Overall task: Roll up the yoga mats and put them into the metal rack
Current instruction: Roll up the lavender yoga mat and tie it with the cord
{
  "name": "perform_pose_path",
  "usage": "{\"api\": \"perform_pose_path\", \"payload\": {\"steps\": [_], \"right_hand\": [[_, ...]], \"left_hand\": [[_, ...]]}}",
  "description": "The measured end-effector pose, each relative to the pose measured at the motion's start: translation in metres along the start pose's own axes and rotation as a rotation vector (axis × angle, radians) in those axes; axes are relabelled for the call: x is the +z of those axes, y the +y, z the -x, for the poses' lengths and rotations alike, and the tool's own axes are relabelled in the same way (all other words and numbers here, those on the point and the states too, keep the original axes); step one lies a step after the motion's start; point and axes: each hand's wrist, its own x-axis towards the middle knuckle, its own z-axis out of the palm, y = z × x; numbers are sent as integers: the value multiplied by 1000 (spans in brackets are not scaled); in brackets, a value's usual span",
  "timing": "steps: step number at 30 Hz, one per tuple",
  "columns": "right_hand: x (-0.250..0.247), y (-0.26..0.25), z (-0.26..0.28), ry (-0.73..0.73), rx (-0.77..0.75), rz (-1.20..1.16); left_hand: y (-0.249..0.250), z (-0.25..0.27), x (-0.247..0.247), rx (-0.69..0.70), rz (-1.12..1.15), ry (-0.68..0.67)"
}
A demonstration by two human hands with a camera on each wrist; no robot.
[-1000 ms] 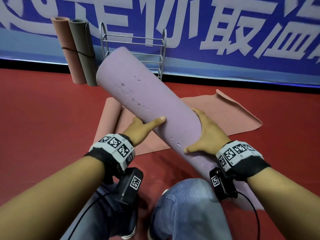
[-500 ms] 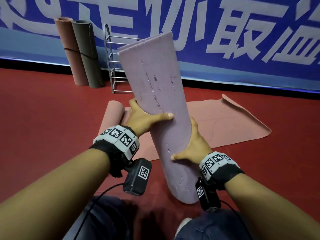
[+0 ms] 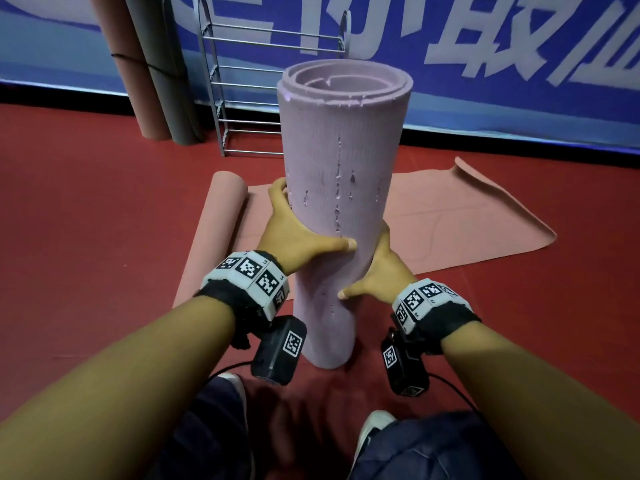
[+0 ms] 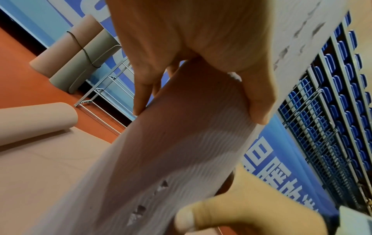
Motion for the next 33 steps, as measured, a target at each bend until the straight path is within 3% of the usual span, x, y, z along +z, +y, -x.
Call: {"api": "perform_pose_path", "payload": {"steps": [6,16,22,29,33], "right_hand": [[2,10,-10,23,-21,-117],[7,31,-10,15,-26,-181],[1,38,-16,-12,2,-177],[-7,30,-9,-105,-16,-110],[-23,18,-9,-163,-19,-170]], "left_hand": [[-21,2,1,24,-102,-112],[-55,5,7,-44,-47,-269],[-25,-15,-12,-184,211,-367],[61,-34,-16,-77,287,-348],[70,-45,-14,-116,196,-199]]}}
